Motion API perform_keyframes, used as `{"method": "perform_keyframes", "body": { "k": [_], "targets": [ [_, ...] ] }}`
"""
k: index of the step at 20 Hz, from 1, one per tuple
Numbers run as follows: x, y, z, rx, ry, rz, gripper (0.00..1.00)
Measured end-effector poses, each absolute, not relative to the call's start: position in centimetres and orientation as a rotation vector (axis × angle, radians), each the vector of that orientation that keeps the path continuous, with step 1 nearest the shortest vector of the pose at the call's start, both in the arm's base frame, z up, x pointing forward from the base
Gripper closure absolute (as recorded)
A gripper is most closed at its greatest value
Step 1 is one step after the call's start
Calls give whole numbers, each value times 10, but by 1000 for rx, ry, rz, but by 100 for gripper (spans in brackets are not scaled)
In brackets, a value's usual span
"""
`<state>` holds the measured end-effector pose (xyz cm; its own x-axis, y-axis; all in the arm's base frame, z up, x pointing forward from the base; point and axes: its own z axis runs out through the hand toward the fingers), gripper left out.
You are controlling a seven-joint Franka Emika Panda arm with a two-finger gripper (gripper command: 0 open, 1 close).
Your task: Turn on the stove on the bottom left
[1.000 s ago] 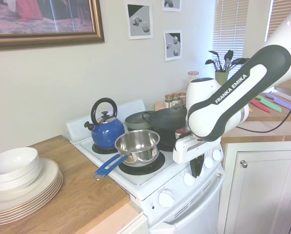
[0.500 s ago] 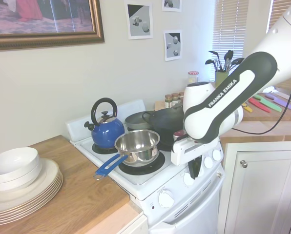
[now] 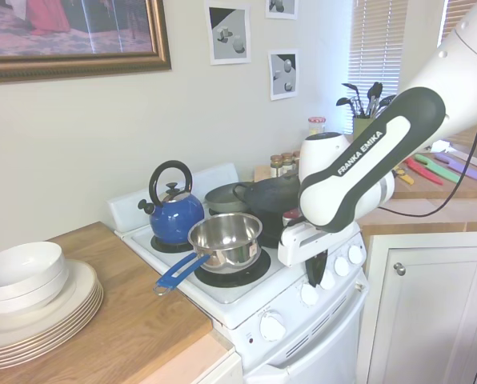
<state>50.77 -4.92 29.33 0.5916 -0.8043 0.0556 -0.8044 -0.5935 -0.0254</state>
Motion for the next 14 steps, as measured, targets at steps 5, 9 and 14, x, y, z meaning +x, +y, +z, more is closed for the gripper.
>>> {"method": "perform_keyframes", "body": {
  "k": [5,9,14],
  "targets": [
    [508,-44,293,2806,-1402,90,100],
    [508,-41,293,2810,-1393,89,100],
    [508,-40,293,2811,-1390,86,100]
  ]
}}
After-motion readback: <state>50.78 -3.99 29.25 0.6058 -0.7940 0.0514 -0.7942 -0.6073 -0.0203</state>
